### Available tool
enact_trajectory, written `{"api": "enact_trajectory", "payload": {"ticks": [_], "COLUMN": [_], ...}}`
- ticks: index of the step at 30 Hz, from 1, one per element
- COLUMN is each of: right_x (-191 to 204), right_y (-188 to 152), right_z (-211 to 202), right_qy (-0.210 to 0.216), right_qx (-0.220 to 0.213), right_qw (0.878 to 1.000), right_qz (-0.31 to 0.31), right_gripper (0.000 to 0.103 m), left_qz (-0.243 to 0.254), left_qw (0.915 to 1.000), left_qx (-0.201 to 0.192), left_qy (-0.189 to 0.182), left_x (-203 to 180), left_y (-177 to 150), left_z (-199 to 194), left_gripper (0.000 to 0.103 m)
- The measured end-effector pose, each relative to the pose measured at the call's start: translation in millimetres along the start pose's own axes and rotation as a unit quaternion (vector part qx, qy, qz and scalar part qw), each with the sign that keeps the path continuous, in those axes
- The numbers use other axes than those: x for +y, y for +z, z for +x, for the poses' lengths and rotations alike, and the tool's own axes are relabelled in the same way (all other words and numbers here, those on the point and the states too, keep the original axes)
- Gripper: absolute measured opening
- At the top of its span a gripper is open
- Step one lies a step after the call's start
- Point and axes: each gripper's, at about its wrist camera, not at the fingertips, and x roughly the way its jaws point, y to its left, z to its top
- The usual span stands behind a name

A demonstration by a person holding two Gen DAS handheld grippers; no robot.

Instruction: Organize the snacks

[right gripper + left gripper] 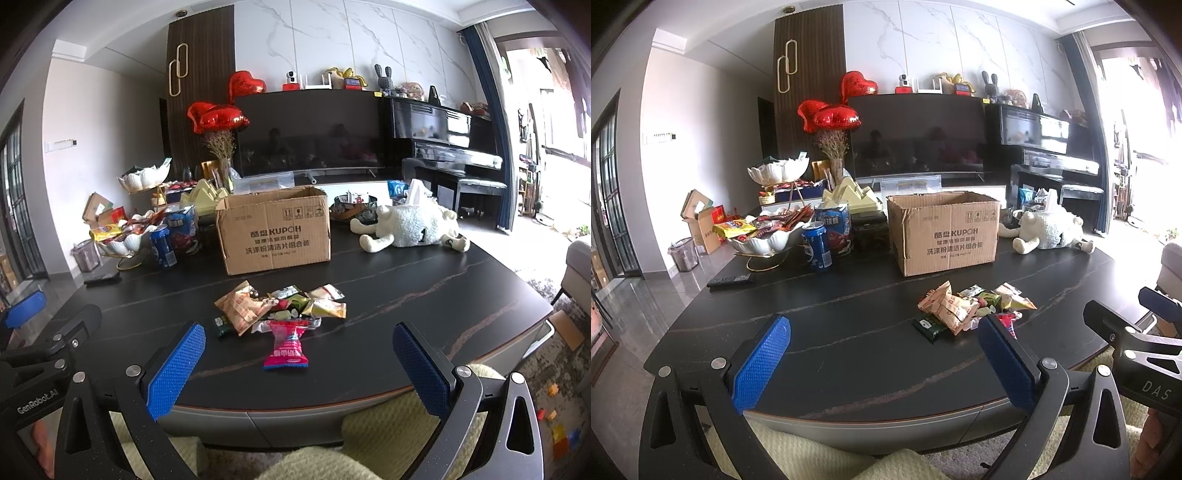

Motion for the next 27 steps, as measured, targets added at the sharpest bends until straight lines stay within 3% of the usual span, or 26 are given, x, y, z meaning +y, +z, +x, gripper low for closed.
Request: {"api": "enact_trajectory", "payload": {"ticks": [27], "right_x": [6.0], "right_y": [6.7], "right_z": [-10.2], "right_qy": [0.004], "right_qx": [-0.007], "right_qw": [1.0], "right_qz": [-0.003], "right_gripper": [0.103], "left_qz": [-0.001], "left_qw": [1.0], "left_qx": [-0.002], "left_qy": [-0.001], "left_x": [-0.4], "left_y": [0.2], "left_z": [-1.3], "left_gripper": [0.103]}}
